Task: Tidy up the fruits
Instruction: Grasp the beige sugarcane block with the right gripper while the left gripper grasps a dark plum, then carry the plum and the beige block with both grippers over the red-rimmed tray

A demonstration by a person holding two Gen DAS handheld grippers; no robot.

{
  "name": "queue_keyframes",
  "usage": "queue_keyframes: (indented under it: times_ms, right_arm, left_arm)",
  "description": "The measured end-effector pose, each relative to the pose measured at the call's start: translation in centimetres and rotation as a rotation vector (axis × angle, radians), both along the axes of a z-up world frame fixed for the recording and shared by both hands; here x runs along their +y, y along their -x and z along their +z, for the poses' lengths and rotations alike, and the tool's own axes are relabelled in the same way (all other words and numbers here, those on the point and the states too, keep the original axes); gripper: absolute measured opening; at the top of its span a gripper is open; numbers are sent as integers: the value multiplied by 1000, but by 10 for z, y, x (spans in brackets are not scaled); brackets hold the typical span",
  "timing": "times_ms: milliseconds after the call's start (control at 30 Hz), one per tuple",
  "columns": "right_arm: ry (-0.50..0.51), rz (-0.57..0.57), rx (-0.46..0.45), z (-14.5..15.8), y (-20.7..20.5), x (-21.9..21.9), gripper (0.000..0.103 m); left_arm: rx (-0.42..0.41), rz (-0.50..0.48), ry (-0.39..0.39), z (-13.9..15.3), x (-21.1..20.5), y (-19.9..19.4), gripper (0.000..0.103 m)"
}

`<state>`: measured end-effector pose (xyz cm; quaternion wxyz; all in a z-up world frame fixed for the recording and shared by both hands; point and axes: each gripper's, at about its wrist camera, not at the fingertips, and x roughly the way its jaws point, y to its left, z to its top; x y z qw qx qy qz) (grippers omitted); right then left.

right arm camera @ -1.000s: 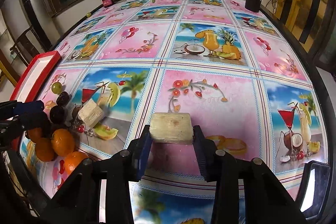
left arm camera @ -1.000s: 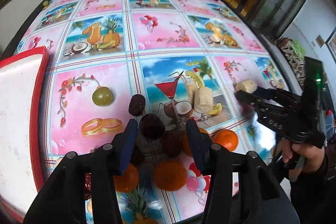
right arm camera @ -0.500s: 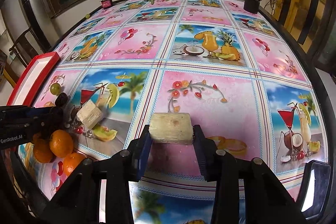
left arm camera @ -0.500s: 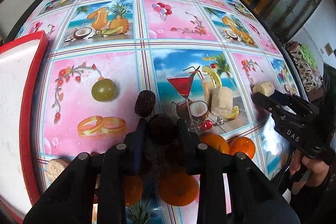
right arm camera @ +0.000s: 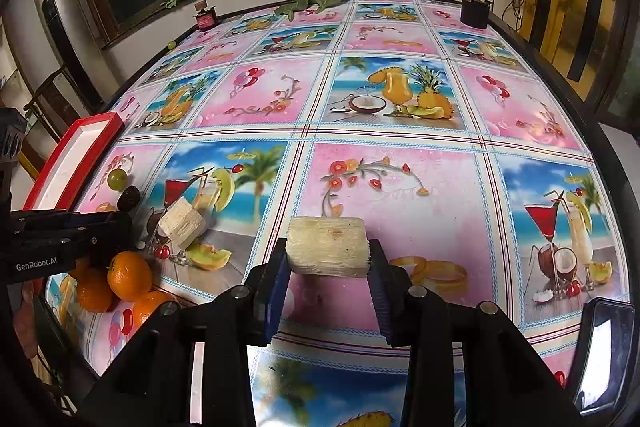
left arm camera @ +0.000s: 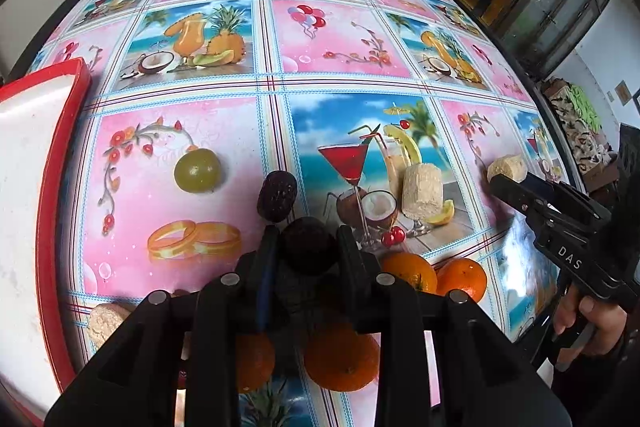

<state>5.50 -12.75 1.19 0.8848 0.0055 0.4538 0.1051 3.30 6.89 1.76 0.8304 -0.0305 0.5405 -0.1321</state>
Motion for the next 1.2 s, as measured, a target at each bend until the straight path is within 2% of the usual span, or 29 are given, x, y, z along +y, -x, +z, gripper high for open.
queue_keyframes:
  times_ms: [400,800,1000,1200]
  right_arm:
    - [-5,28,-36,16,9,11,38]
    - [-19,115,-77,37,12,51,38]
    - [-49,205,-90,48,12,90,38]
    - [-93,319,-82,55,11,136,38]
  left_arm:
    - [-68,28,8,19,12,12,25]
    - [-152,82,-85,36,38,31,25]
    - [-208,172,-96,56,85,49,26]
    - [-211,282,-106,61,139,58,26]
